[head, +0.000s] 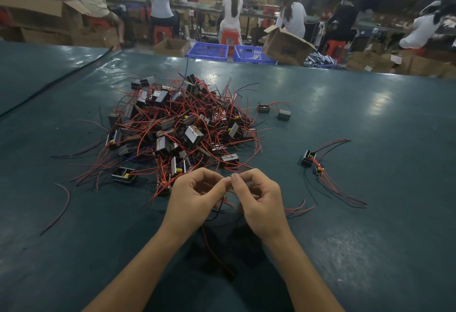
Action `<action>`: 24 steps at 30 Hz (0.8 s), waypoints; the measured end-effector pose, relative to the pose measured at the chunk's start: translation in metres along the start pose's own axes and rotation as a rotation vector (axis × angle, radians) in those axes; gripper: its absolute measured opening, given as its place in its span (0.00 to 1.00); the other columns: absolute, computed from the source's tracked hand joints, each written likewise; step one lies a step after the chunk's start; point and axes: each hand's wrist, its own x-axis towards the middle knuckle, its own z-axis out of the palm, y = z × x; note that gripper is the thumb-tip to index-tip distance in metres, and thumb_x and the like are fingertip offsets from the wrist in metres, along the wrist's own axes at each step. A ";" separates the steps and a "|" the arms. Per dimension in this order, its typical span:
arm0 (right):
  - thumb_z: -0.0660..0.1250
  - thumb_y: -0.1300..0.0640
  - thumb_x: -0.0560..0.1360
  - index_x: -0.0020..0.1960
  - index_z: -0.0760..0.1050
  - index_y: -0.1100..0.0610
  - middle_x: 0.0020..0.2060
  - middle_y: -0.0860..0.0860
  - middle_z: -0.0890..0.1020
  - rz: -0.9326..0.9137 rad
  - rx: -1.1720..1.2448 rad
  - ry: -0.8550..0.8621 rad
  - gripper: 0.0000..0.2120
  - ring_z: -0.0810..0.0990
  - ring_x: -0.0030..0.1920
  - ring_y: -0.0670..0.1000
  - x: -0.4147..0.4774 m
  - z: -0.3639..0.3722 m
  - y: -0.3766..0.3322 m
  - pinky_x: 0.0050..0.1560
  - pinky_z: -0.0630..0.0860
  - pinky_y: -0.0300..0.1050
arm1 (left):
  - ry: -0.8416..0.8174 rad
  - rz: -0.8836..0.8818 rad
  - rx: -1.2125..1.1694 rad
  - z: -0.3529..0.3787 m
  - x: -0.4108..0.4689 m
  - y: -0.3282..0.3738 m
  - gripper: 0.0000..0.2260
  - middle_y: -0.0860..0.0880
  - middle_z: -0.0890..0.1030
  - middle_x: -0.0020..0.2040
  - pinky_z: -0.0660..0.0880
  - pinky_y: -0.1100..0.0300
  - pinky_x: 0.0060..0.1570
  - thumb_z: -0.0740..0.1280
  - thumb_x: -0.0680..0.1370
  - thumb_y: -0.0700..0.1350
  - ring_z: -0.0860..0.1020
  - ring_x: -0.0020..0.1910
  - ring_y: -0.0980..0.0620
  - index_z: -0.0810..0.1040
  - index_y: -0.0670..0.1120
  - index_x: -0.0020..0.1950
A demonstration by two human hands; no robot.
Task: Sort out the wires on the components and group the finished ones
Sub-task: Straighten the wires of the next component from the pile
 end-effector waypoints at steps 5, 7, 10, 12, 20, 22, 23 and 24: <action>0.69 0.58 0.77 0.47 0.82 0.54 0.37 0.46 0.84 0.078 0.038 -0.170 0.03 0.81 0.36 0.43 0.000 -0.002 -0.002 0.39 0.76 0.37 | 0.007 -0.016 0.004 -0.005 0.003 0.004 0.08 0.48 0.83 0.32 0.77 0.63 0.34 0.73 0.67 0.52 0.81 0.31 0.53 0.83 0.47 0.38; 0.68 0.61 0.77 0.49 0.82 0.53 0.37 0.46 0.85 0.104 0.116 -0.209 0.05 0.82 0.36 0.43 -0.001 -0.002 -0.003 0.38 0.77 0.35 | -0.001 -0.052 -0.030 -0.007 0.005 0.006 0.08 0.48 0.82 0.30 0.77 0.65 0.33 0.73 0.66 0.52 0.80 0.30 0.54 0.83 0.48 0.36; 0.67 0.59 0.78 0.50 0.81 0.54 0.31 0.47 0.83 0.220 0.207 -0.233 0.05 0.73 0.21 0.43 -0.001 0.001 -0.005 0.23 0.69 0.35 | 0.002 -0.121 -0.148 -0.010 0.007 0.008 0.06 0.47 0.82 0.29 0.77 0.66 0.33 0.74 0.65 0.48 0.81 0.29 0.54 0.84 0.46 0.35; 0.66 0.57 0.79 0.51 0.82 0.54 0.34 0.50 0.85 0.299 0.252 -0.241 0.06 0.69 0.19 0.44 -0.002 0.004 -0.005 0.20 0.65 0.34 | -0.007 -0.157 -0.169 -0.013 0.008 0.008 0.07 0.45 0.82 0.30 0.79 0.63 0.34 0.74 0.65 0.49 0.81 0.30 0.51 0.84 0.45 0.34; 0.69 0.59 0.77 0.42 0.83 0.46 0.37 0.51 0.85 0.146 0.012 -0.158 0.10 0.81 0.37 0.45 0.000 0.007 0.000 0.40 0.80 0.46 | -0.077 -0.140 0.033 -0.022 0.013 0.010 0.09 0.48 0.78 0.27 0.70 0.68 0.29 0.73 0.71 0.48 0.73 0.26 0.57 0.82 0.45 0.33; 0.70 0.59 0.76 0.44 0.83 0.48 0.33 0.44 0.82 0.022 -0.131 -0.109 0.07 0.78 0.33 0.41 -0.001 0.007 0.002 0.34 0.73 0.35 | -0.122 -0.211 0.041 -0.024 0.014 0.011 0.12 0.52 0.74 0.24 0.64 0.70 0.24 0.72 0.74 0.45 0.68 0.22 0.59 0.81 0.47 0.30; 0.70 0.59 0.76 0.45 0.83 0.51 0.33 0.42 0.81 -0.055 -0.209 -0.089 0.05 0.77 0.32 0.41 -0.001 0.006 0.003 0.33 0.70 0.33 | -0.139 -0.293 0.010 -0.024 0.014 0.011 0.15 0.53 0.73 0.24 0.61 0.70 0.22 0.71 0.76 0.44 0.66 0.22 0.59 0.79 0.48 0.28; 0.70 0.58 0.76 0.46 0.83 0.54 0.34 0.42 0.80 -0.132 -0.280 -0.077 0.03 0.76 0.32 0.43 -0.001 0.006 0.004 0.33 0.70 0.34 | -0.146 -0.398 -0.055 -0.023 0.015 0.012 0.16 0.52 0.72 0.25 0.59 0.69 0.20 0.70 0.76 0.44 0.65 0.22 0.58 0.79 0.48 0.27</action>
